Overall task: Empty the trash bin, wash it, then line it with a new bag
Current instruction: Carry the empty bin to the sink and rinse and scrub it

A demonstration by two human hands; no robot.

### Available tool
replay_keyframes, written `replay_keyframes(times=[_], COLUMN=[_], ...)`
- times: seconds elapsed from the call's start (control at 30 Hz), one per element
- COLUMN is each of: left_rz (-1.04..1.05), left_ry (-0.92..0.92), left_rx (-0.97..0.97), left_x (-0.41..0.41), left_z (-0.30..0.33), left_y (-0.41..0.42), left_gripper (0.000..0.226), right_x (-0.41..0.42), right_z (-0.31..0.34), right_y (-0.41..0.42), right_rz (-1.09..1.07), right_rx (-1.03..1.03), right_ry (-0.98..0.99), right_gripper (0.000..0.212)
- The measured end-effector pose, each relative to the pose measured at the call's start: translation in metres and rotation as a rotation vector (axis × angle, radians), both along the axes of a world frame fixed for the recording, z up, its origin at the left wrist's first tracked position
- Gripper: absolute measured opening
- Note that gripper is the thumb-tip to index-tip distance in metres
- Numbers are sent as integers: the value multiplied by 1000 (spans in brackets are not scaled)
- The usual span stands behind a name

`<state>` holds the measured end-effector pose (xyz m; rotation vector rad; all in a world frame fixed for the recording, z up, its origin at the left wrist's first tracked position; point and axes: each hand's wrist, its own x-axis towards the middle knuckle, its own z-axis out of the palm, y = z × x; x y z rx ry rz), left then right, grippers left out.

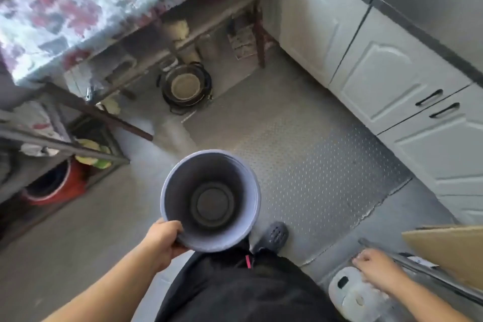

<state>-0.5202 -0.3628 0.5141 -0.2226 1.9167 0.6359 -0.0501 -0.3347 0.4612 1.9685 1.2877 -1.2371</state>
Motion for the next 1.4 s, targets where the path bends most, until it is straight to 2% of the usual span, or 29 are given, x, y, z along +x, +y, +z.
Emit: replay_keyframes(times=[0.2, 0.4, 0.67, 0.87, 1.0, 1.2, 1.4], left_rz=[227, 399, 671, 882, 1022, 1221, 1346], left_ry=[-8, -9, -28, -19, -24, -81, -69], left_rx=[29, 48, 5, -30, -35, 5, 32], left_x=[-50, -112, -213, -271, -288, -325, -374], left_z=[18, 16, 9, 2, -2, -5, 0], left_y=[-76, -158, -279, -339, -351, -323, -303], left_gripper=[26, 25, 24, 32, 32, 33, 36], right_x=[-99, -255, -480, -578, -593, -615, -716], right_z=[33, 55, 87, 81, 70, 41, 24], right_y=[52, 66, 22, -7, 5, 63, 120], right_rz=[289, 593, 840, 956, 1015, 1087, 1321], right_rx=[51, 79, 97, 47, -5, -42, -66], right_ry=[85, 105, 239, 274, 198, 12, -52], right_gripper=[31, 24, 23, 17, 18, 16, 21])
